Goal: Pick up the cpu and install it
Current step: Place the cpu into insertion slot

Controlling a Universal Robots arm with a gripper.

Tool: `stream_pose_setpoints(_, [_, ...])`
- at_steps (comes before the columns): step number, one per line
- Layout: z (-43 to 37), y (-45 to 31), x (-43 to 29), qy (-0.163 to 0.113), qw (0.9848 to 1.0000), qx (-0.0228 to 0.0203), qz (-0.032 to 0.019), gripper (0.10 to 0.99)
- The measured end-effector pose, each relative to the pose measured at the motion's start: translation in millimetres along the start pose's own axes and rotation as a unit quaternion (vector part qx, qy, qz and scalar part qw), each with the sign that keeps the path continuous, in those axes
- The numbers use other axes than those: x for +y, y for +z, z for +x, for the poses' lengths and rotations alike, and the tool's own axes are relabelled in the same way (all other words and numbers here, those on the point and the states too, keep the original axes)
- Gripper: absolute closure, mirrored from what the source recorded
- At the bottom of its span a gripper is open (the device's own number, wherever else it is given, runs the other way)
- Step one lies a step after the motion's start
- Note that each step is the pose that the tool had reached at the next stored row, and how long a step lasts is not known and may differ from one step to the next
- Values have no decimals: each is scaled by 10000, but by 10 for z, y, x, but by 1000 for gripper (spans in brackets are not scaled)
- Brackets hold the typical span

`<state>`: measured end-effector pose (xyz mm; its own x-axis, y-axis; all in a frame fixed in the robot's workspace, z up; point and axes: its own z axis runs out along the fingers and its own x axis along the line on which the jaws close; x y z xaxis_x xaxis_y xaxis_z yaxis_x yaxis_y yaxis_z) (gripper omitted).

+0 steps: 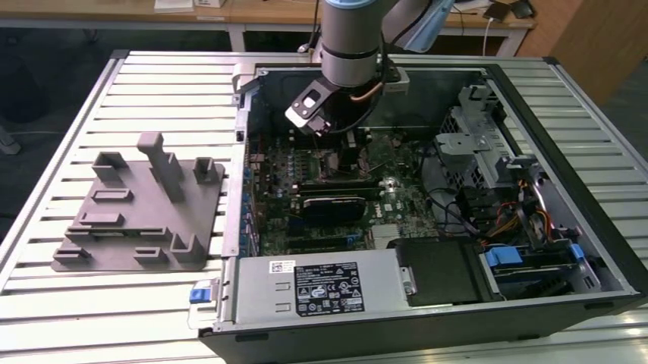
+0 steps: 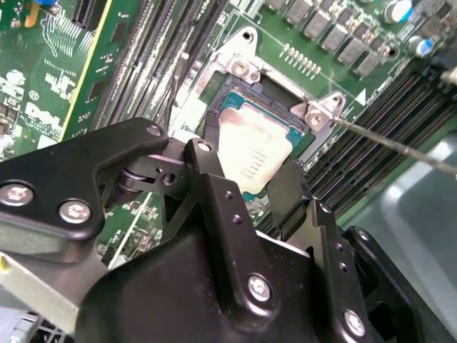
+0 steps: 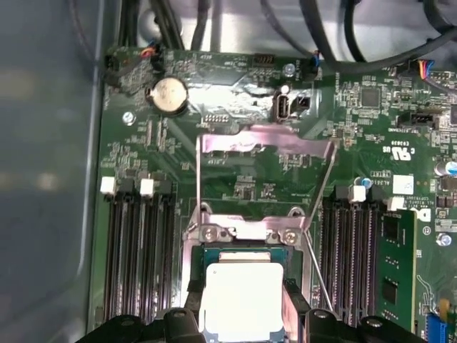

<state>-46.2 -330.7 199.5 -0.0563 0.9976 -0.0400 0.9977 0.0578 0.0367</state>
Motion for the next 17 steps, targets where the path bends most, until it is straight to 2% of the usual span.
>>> stream_pose_setpoints(5, [2, 12, -30, -47, 10000, 3, -2, 569])
stream_pose_setpoints(11, [1, 24, -31, 48, 10000, 85, -4, 569])
stream_pose_setpoints(17, [1, 24, -31, 71, 9999, 88, -4, 569])
